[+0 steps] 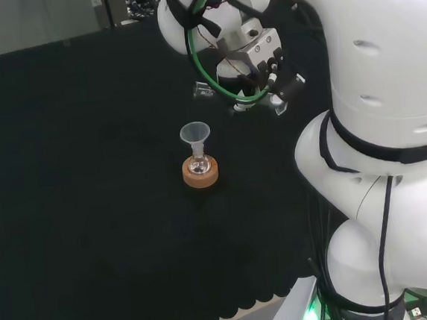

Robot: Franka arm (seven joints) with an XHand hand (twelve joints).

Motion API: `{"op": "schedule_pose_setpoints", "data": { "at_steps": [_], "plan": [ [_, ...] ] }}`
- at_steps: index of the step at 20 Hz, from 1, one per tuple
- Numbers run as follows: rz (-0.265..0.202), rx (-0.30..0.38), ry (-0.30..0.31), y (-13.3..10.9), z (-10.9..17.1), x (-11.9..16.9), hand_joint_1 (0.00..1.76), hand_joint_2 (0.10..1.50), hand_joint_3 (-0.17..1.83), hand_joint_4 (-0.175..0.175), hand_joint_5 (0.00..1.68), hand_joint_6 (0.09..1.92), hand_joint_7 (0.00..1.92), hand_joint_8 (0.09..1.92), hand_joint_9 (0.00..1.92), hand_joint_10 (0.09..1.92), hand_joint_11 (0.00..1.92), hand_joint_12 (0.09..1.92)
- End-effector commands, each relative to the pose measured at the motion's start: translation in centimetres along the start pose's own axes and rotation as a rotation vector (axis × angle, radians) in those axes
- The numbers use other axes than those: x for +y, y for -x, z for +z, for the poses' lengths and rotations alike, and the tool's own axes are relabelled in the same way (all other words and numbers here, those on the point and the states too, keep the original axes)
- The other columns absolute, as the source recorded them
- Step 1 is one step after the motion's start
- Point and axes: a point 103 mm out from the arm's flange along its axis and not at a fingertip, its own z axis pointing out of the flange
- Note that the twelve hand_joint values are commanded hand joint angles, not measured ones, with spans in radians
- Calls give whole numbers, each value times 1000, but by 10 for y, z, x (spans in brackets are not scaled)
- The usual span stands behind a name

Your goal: Put the graduated cylinder back on the table.

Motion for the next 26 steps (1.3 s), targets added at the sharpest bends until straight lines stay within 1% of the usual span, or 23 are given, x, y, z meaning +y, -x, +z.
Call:
{"op": "schedule_pose_setpoints", "data": {
  "at_steps": [1, 4, 9, 14, 17, 20, 23, 26],
  "plan": [
    [-30, 128, 76, 9, 1, 20, 1138, 1236, -175, -175, 926, 1129, 1274, 233, 1435, 87, 1255, 691],
    [-47, 192, 111, 13, 3, 29, 1138, 1237, -175, -175, 926, 1130, 1274, 234, 1435, 87, 1256, 692],
    [-90, 261, 149, 17, 5, 54, 1137, 1237, -175, -175, 924, 1132, 1274, 234, 1436, 87, 1265, 696],
    [-124, 360, 212, 21, 6, 81, 1137, 1238, -175, -175, 923, 1134, 1273, 235, 1436, 87, 1269, 698],
    [-139, 406, 251, 22, 6, 97, 1137, 1238, -175, -175, 923, 1134, 1273, 235, 1436, 87, 1270, 698],
    [-149, 452, 286, 22, 8, 113, 1137, 1238, -175, -175, 923, 1135, 1272, 236, 1435, 87, 1270, 698],
    [-157, 483, 320, 21, 10, 125, 1137, 1238, -175, -175, 922, 1135, 1272, 236, 1435, 87, 1271, 698],
    [-151, 535, 361, 23, 13, 136, 1137, 1239, -175, -175, 922, 1135, 1270, 236, 1435, 87, 1273, 699]
  ]
}}
